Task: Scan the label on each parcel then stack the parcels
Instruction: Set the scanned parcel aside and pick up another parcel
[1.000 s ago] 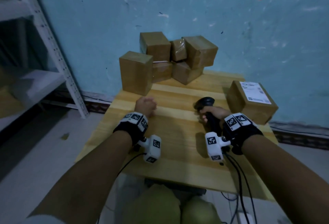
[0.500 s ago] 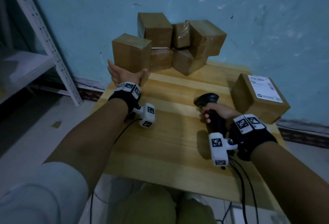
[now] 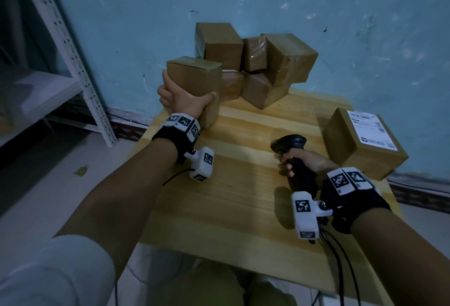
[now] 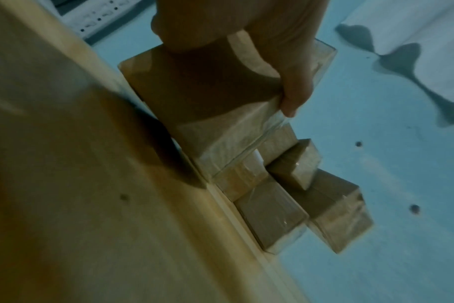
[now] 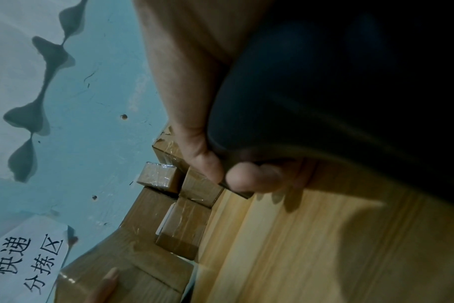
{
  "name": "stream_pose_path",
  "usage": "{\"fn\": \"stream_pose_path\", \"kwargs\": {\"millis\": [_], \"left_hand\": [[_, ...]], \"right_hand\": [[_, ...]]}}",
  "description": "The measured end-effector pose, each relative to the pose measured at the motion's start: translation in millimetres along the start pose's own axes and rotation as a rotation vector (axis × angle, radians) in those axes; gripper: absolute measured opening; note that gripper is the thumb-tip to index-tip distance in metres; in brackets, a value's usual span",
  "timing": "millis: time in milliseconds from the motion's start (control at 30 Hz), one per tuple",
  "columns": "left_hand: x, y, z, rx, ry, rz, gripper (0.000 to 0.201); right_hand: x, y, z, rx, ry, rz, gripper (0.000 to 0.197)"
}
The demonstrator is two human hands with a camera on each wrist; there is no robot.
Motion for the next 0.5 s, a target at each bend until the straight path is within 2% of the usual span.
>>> {"fn": "stream_pose_path", "kwargs": {"millis": [233,300,500], "left_hand": [[-2.5,52.0,10.2,0.05,-0.037,-0.018,0.126],[-2.3,64.8,12.3,0.082,-0.036,-0.001,0.126],[-10.4,93.6,18.0,0.206,-0.013,0.041,0.125]], "right_hand": [[2.0,5.7,-9.2,-0.01,-0.089,0.008,0.031],[5.3,8.7,-12.8,-0.054,-0.118,0.019,0.031],[21.6,27.1,-27.0,-0.085,-0.253,0.103,0.011]]}}
Point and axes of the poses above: each hand's wrist, its own y-axis away from the middle knuckle, its own z-axis out of the back of the hand, x = y × z, the point moved 3 cm from there along -y, towards the middle knuckle, and after that the axes turned 1 degree about x, right-handed, at the moved point
